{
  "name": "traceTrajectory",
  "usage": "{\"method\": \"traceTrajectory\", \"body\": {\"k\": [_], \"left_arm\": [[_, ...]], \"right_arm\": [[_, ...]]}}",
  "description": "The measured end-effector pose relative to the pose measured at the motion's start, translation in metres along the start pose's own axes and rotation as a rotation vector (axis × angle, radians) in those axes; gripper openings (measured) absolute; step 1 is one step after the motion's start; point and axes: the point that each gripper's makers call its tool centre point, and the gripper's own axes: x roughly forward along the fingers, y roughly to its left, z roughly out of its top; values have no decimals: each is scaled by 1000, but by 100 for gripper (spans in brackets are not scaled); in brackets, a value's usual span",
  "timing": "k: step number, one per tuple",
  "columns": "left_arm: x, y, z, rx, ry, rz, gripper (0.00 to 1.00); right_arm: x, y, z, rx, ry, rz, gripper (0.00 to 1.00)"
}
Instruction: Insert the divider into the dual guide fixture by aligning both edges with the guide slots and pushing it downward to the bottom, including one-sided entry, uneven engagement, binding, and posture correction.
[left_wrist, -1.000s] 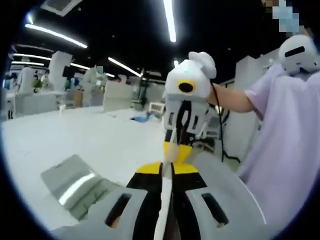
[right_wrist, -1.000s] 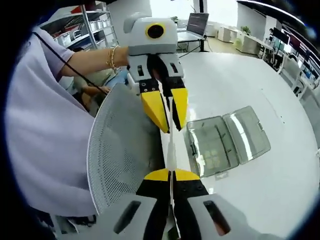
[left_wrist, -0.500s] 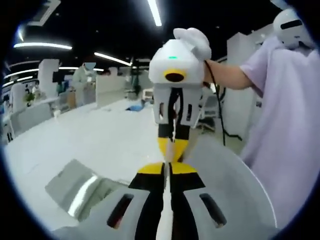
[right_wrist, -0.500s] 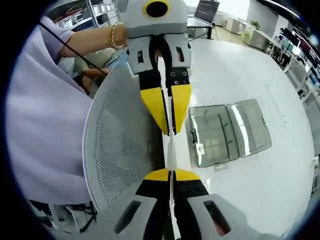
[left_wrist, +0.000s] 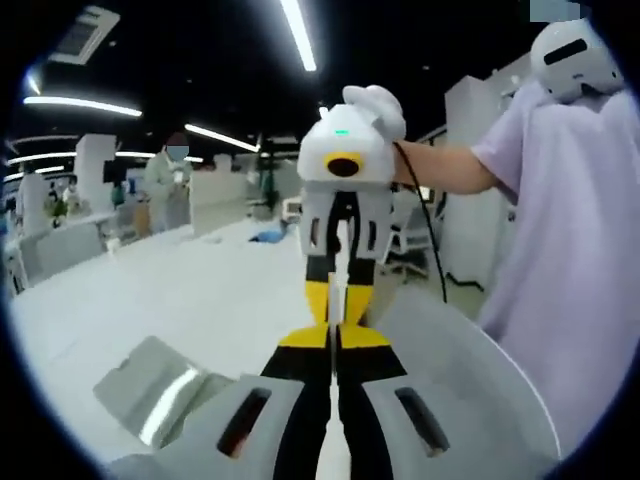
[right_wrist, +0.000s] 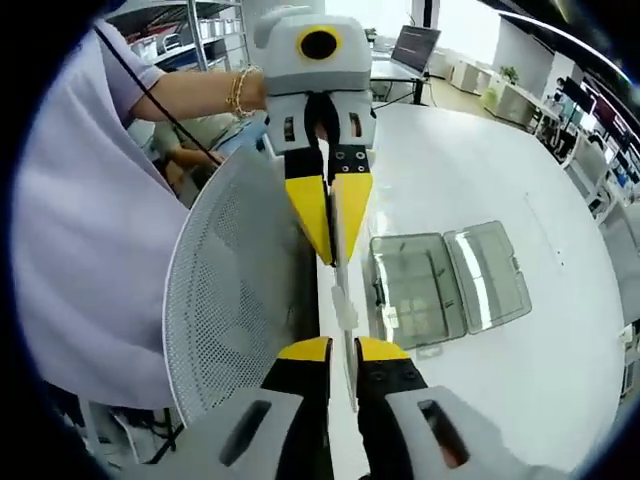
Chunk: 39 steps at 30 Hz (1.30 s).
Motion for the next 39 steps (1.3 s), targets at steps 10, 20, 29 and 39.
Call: {"method": "traceTrajectory", "body": {"k": [10,20,29,39], "left_arm": [[-2,2,-7,-34,-8,10,0],[-5,1,-8,-39,-11,12,0],[-4,0,-8,-39,-13,10,0],[-4,-3,-11,-38,-4,3,0]], "right_arm": [[-1,-3,18,-12,-65,-10,2],[-1,0,24,-24,-82,11,3],[-3,1,27,-18,-97,14,3],[-4,5,29,-16,-103,32,2]]}}
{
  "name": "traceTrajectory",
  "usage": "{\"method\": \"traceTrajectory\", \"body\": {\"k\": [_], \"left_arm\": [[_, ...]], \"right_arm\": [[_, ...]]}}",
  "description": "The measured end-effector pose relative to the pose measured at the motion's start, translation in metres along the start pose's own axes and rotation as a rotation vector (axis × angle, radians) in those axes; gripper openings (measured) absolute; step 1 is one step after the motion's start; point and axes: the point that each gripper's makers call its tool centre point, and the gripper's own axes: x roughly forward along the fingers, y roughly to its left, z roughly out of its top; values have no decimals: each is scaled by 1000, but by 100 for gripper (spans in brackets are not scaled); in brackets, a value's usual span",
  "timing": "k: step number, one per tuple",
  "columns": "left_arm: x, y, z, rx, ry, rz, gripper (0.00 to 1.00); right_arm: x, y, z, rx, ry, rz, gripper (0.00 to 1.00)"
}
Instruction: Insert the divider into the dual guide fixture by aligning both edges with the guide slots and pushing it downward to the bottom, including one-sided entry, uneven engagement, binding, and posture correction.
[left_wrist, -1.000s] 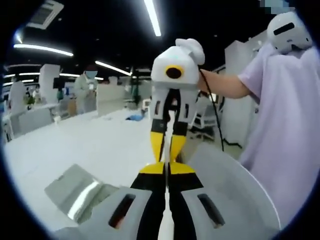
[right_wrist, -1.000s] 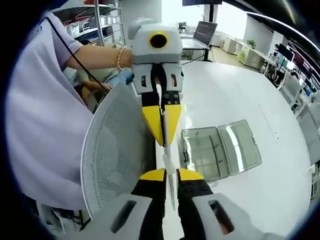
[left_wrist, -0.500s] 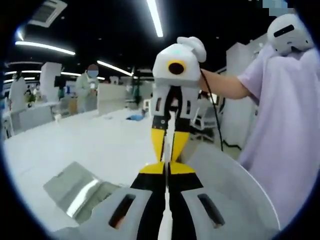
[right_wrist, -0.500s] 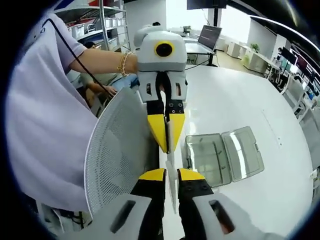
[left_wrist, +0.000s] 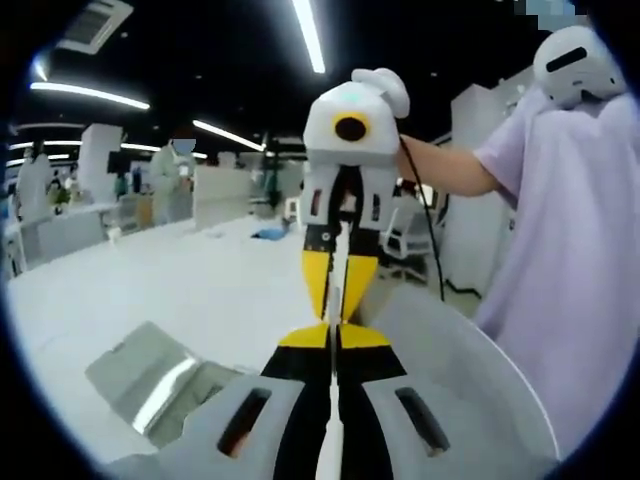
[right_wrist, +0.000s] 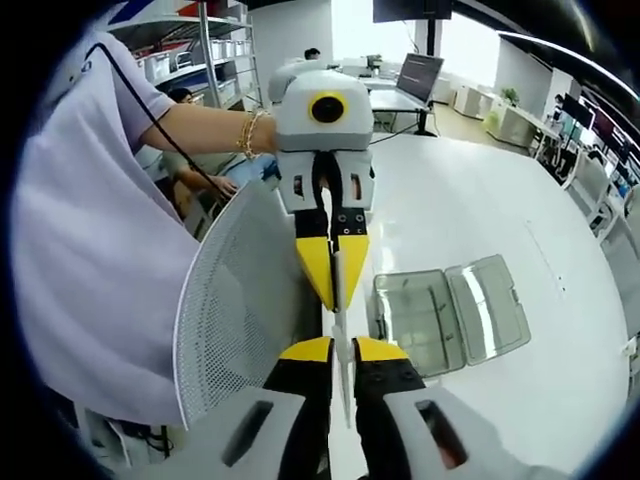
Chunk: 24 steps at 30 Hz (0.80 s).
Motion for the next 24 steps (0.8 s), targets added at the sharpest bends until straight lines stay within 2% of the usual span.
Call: {"method": "traceTrajectory", "body": {"k": [12,15,24], "left_arm": [[-2,0,-5,-41,7,4,0],[-2,5,-7,-37,18,37,2],[-4,11,-8,-30,38,77,9]], "right_arm": [[5,3,-1,92,23,20,0],[7,2,-1,103,34,12,0],[9,-1,1,141,49,-11,0]]}}
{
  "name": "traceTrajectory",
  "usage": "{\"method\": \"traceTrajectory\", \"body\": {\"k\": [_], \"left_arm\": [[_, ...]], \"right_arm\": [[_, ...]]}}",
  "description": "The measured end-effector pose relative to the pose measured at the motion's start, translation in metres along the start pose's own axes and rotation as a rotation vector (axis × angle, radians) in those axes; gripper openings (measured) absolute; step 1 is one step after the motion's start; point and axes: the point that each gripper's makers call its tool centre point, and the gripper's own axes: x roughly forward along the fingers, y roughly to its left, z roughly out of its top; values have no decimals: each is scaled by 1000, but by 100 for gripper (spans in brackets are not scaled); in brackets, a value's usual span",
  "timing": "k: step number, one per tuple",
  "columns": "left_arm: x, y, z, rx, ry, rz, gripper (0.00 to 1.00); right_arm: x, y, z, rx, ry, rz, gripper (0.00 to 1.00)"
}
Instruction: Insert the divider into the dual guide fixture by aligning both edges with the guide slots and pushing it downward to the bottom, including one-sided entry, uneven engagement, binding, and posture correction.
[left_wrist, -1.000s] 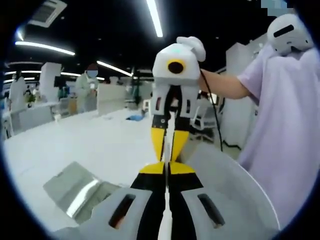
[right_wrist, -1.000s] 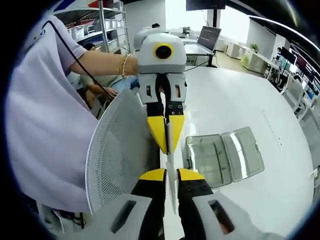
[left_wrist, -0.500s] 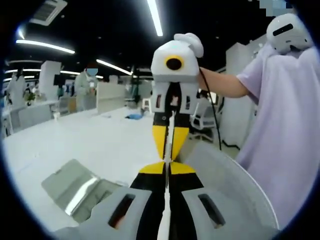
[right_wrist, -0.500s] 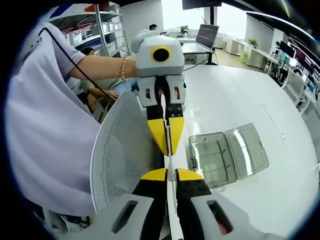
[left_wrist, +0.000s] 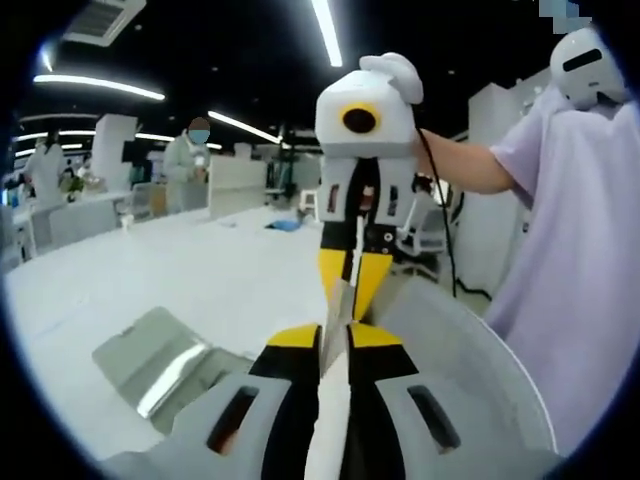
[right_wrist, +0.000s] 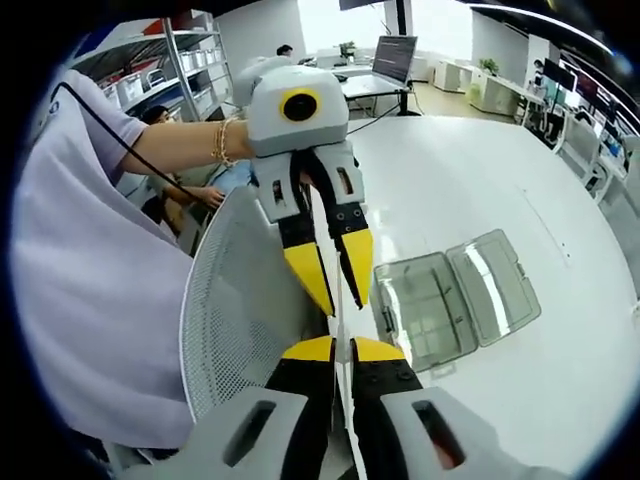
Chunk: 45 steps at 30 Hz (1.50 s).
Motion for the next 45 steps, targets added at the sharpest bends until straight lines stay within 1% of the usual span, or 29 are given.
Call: {"method": "traceTrajectory", "body": {"k": [6,8,10,14,16,19,23,26,27,31,35,36,38,43,45], "left_arm": [[-2,0,-5,10,34,17,16],[-4,2,-7,10,50,38,17],[-5,2,-8,7,57,47,19],[-9,6,-13,-13,92,86,27],[-11,5,-13,-9,94,89,28],[-14,9,-14,-18,94,114,31],[-20,19,-16,-21,106,180,34],[-23,23,-18,-18,112,212,36],[-25,26,-19,-16,120,235,36],[-29,30,-22,-14,132,259,37],[-38,38,-28,-12,153,312,38],[-43,42,-29,-13,156,338,38],[-47,44,-31,-17,160,350,38],[-63,57,-33,-20,156,441,38],[-67,59,-34,-21,155,454,38]], "right_arm": [[3,0,0,14,14,-9,0],[4,0,0,20,18,-10,0],[4,0,0,26,21,-11,0],[7,0,1,49,32,-16,0],[9,1,2,55,35,-17,0],[11,1,4,61,37,-20,0],[11,-2,4,78,42,-38,0],[11,-3,4,88,48,-50,0],[12,-4,4,92,49,-55,0],[12,-5,5,106,53,-68,0],[12,-9,5,129,56,-94,0],[12,-11,5,136,56,-100,0],[12,-14,6,161,51,-113,0],[13,-19,6,212,51,-139,0],[13,-20,7,231,50,-147,0]]}}
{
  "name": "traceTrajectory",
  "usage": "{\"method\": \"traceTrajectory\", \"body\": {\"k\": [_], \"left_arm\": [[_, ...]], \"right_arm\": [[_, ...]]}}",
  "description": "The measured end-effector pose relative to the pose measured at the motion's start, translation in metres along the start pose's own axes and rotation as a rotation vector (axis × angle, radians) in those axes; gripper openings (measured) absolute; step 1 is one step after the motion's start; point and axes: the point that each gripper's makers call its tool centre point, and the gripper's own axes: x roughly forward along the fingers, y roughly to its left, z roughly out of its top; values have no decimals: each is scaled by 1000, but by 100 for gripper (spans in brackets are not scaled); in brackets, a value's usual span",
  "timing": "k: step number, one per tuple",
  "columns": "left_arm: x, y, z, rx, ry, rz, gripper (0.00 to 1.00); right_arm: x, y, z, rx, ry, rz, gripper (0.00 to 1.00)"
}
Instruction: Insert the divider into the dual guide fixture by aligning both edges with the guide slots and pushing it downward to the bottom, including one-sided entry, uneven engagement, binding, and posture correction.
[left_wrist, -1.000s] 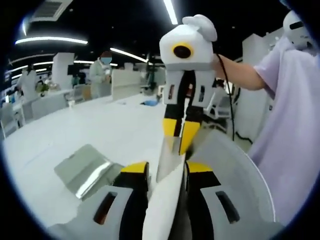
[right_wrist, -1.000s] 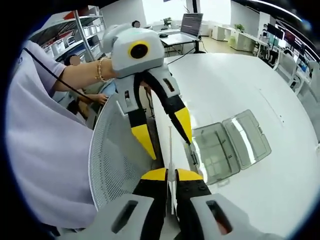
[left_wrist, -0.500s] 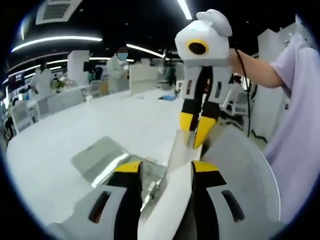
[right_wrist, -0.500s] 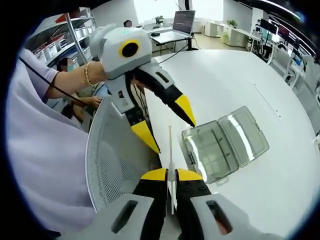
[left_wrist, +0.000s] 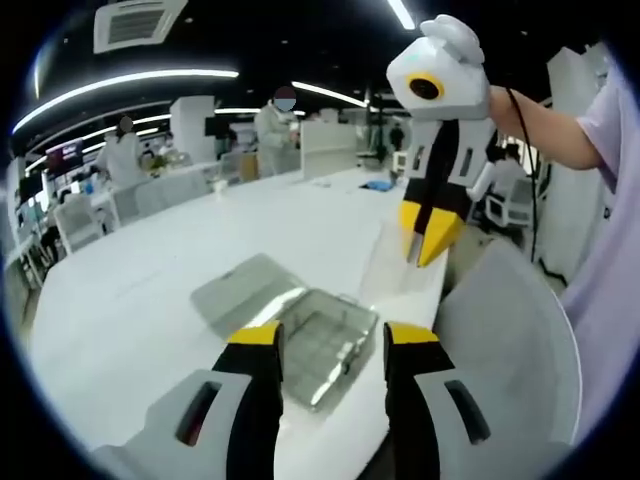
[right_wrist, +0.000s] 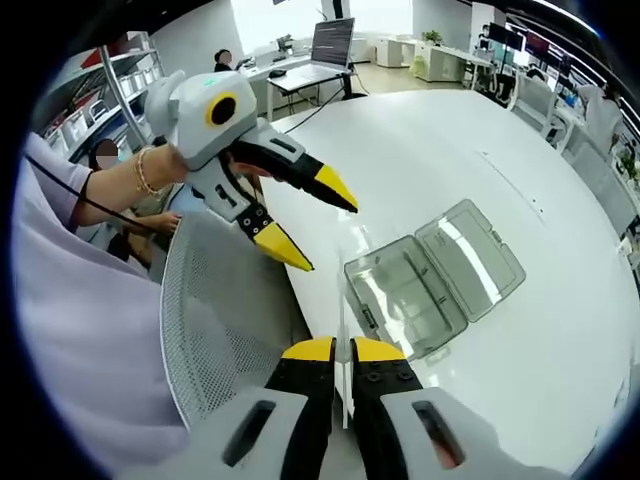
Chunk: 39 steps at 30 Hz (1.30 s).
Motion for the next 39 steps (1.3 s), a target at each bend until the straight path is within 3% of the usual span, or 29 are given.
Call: {"method": "traceTrajectory", "body": {"k": [6,10,20,30,39], "left_arm": [[-7,7,-4,17,10,33,39],[-14,11,-7,0,13,37,44],[-31,26,-26,42,90,86,57],[-39,33,-31,21,81,83,57],[-42,34,-34,5,69,79,58]], "right_arm": [[1,-2,4,69,-3,-27,0],[3,-5,7,107,-3,-46,0],[10,-13,15,201,-6,-81,0],[14,-26,13,373,10,-121,0],[19,-29,13,467,17,-137,0]]}}
